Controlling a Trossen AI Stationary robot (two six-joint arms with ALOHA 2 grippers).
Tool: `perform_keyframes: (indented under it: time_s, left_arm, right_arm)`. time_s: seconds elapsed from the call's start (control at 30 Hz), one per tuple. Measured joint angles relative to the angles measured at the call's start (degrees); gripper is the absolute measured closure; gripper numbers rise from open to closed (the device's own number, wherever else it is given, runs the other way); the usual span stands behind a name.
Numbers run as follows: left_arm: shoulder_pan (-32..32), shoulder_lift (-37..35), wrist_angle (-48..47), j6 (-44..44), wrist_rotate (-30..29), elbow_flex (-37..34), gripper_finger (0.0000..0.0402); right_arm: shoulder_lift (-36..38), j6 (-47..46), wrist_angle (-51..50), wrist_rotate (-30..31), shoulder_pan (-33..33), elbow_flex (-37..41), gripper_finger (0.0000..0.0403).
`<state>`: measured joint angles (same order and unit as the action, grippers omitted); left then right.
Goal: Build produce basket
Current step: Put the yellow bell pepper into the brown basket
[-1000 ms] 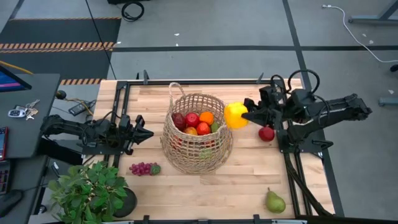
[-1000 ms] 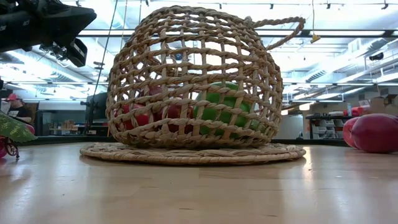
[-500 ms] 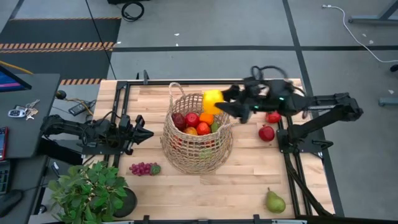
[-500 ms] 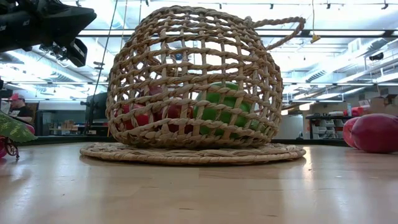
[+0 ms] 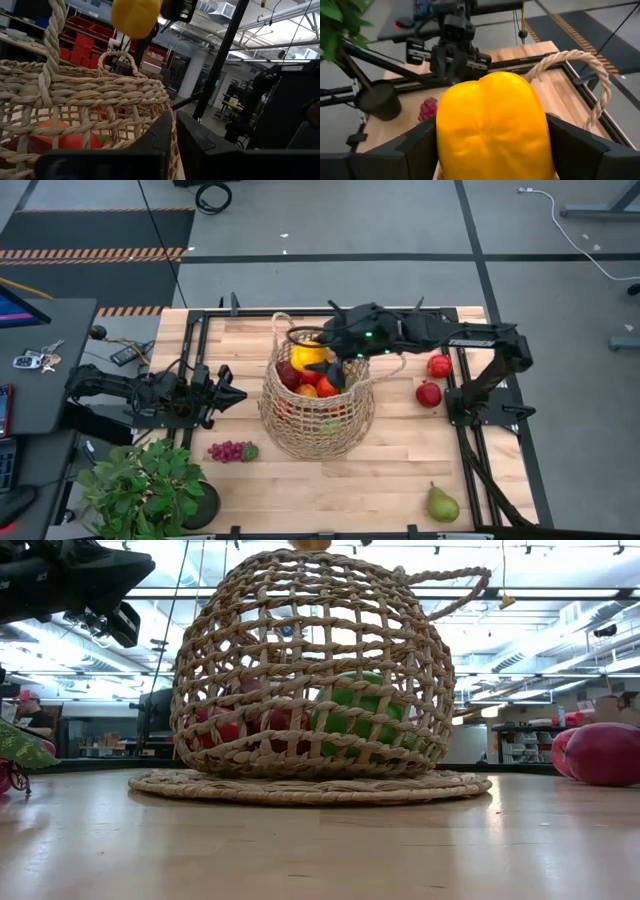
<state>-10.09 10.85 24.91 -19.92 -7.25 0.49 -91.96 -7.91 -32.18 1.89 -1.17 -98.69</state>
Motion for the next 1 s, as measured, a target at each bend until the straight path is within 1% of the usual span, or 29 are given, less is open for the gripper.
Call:
perform_keyframes:
  time_s: [0.17,0.3,0.4,0.6,0.73,0.87,1.0]
  left_arm:
    - [0.0,0.0,0.0,0.0,0.0,0.0,0.0373]
    - [0.0,0.0,0.0,0.0,0.0,0.0,0.0368]
    - [0.0,0.0,0.0,0.0,0.0,0.0,0.0365]
    - [0.0,0.0,0.0,0.0,0.0,0.0,0.0373]
    - [0.0,0.0,0.0,0.0,0.0,0.0,0.0371]
    - [0.0,0.0,0.0,0.0,0.0,0.0,0.0366]
    - [0.0,0.0,0.0,0.0,0.0,0.0,0.0368]
  right_arm:
    - [-4.6,0.1,-3.3,0.0,-1.7,-4.3,0.0087]
    - [-7.6,0.9,-5.1,0.0,-4.1,-4.3,0.0085]
    - [-10.2,1.0,-8.2,0.0,-6.3,-4.3,0.0085]
    - [-15.9,0.4,-11.3,0.0,-9.5,-4.2,0.0085]
    - [-19.2,-2.0,-14.1,0.1,-10.7,-4.2,0.0085]
    - [-21.5,-3.8,-15.8,1.8,-11.5,-4.2,0.0084]
    - [-22.3,-5.2,-17.5,2.6,-11.5,-4.2,0.0084]
